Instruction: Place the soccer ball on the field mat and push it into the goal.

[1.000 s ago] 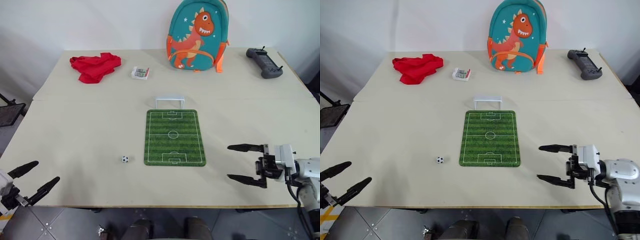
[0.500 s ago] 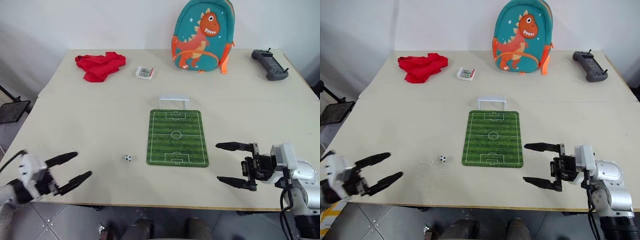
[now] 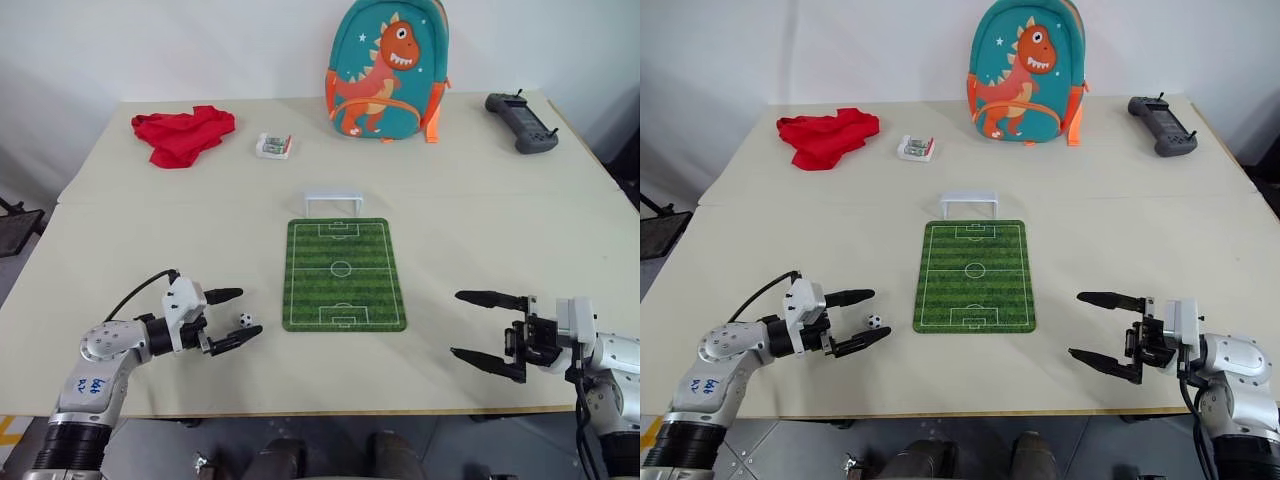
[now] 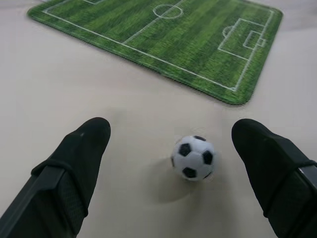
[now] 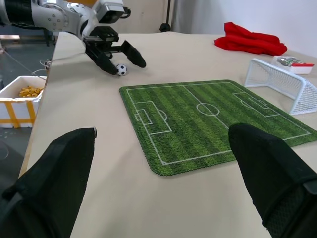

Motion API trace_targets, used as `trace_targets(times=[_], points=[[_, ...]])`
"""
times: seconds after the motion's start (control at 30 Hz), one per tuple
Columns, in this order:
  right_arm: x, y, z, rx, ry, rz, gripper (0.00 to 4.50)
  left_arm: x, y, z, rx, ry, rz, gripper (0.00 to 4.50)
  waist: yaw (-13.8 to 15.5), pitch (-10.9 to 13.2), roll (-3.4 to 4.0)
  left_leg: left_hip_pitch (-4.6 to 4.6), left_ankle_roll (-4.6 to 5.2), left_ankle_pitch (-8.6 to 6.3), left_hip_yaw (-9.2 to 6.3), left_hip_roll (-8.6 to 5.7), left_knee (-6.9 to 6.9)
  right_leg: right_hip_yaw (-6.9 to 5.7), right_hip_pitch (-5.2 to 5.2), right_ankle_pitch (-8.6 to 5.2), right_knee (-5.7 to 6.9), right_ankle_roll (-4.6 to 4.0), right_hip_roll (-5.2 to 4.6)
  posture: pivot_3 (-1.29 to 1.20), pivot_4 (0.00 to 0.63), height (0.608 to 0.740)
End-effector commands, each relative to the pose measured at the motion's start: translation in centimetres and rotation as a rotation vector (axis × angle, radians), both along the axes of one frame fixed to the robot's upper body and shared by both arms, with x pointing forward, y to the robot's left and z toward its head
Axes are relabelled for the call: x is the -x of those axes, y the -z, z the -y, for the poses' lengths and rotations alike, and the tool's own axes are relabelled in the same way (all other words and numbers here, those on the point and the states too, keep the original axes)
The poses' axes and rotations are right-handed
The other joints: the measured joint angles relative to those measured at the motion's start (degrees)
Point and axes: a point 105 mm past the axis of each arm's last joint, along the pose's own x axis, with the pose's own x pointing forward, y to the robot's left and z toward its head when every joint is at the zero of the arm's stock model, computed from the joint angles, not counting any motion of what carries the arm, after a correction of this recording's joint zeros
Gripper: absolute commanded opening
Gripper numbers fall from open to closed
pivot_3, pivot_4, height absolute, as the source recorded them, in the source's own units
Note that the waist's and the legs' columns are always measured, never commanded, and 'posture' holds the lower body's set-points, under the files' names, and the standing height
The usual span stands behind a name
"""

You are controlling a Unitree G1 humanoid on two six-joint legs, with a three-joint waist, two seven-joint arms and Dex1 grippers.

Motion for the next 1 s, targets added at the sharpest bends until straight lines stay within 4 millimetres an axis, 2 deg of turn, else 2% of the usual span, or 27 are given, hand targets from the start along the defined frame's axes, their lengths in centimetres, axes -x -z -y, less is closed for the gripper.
trace_targets(times=[0.03,0.07,0.2,0.3,0.37,0.43,0.53,0.6,0.73,0.77,0.83,0.9,1.0], points=[[0.3,-1.0,0.3,0.007,0.013,0.05,4.5,-0.2,0.2,0.4,-0.006,0.009,0.019,3.8,0.11,0.0,0.0,0.0,0.0,0.0,0.02,-0.01,0.02,0.04,0.0,0.03,0.0,0.0,0.0,0.0,0.15,0.74],[0.3,-1.0,0.2,0.006,0.014,0.051,4.5,-0.2,0.4,0.5,-0.007,0.012,0.017,3.66,0.14,0.0,0.0,0.01,0.0,0.0,0.02,-0.01,0.03,0.05,0.0,0.04,0.0,0.0,0.0,0.0,0.15,0.74],[0.4,-1.1,0.0,0.003,0.016,0.052,4.5,-0.1,0.9,0.7,-0.023,0.026,0.012,2.5,0.2,0.0,0.0,0.01,0.0,0.0,0.05,0.02,0.05,0.08,-0.01,0.05,0.02,-0.02,0.04,0.0,0.15,0.74],[0.4,-1.3,-0.1,0.003,0.021,0.055,4.5,-0.3,0.6,0.7,-0.03,0.024,0.032,1.47,0.24,0.0,0.0,0.03,0.0,0.0,0.1,0.03,0.05,0.14,-0.02,0.05,0.02,-0.01,0.05,0.0,0.15,0.74],[0.4,-1.4,-0.1,0.004,0.025,0.056,4.5,-0.5,0.1,1.0,-0.026,0.03,0.044,0.96,0.26,0.0,0.0,0.03,0.0,0.0,0.13,0.03,0.04,0.16,-0.04,0.05,0.03,-0.01,0.05,0.0,0.15,0.74],[0.4,-1.5,0.1,0.005,0.036,0.059,4.5,-0.6,-0.7,1.6,-0.036,0.057,0.067,0.87,0.26,0.0,0.0,0.03,0.0,0.0,0.13,0.04,0.04,0.17,-0.04,0.06,0.03,-0.01,0.06,0.0,0.15,0.74],[0.4,-1.7,0.9,0.015,0.052,0.063,4.5,-0.8,-2.9,3.6,-0.046,0.128,0.111,0.87,0.77,0.01,-0.02,0.0,0.0,0.0,0.15,0.05,0.1,0.18,-0.04,0.06,0.04,-0.01,0.07,0.0,0.15,0.74],[0.3,-1.8,1.4,0.023,0.061,0.057,4.5,-1.4,-3.8,4.8,-0.043,0.133,0.051,0.87,1.23,0.01,-0.02,0.0,0.0,0.0,0.16,0.04,0.14,0.21,-0.04,0.13,0.03,0.03,0.08,0.0,0.15,0.74],[-0.8,-2.0,3.1,0.086,0.09,0.043,4.5,-3.2,-5.4,11.7,-0.056,0.295,0.102,0.87,1.8,0.01,-0.01,-0.05,0.03,0.01,0.17,-0.04,0.33,0.25,0.02,0.22,0.05,0.12,0.1,0.0,0.15,0.74],[-0.9,-2.1,3.1,0.086,0.091,0.047,4.5,-3.5,-5.6,12.7,-0.049,0.301,0.108,0.87,1.84,0.01,-0.02,-0.13,0.05,0.01,0.17,-0.07,0.47,0.25,0.01,0.29,0.04,0.2,0.1,0.0,0.15,0.74],[-0.9,-2.2,2.9,0.082,0.087,0.055,4.5,-4.0,-5.1,14.1,-0.066,0.312,0.109,0.87,1.38,0.02,-0.08,-0.16,0.11,-0.01,0.26,-0.06,0.55,0.26,0.06,0.44,-0.09,0.24,0.1,0.0,0.15,0.74],[-0.7,-2.1,2.5,0.079,0.082,0.057,4.5,-3.6,-3.5,15.7,-0.132,0.369,0.101,0.87,0.8,0.02,-0.09,-0.14,0.13,-0.03,0.4,0.02,0.49,0.31,0.0,0.44,-0.09,0.24,0.16,0.0,0.15,0.74],[-0.3,-2.0,2.1,0.074,0.083,0.062,4.5,-3.7,-2.4,17.1,-0.135,0.364,0.101,0.87,0.54,0.02,-0.1,-0.08,0.12,-0.03,0.55,0.14,0.27,0.39,-0.13,0.42,-0.02,0.2,0.22,0.0,0.15,0.74]])
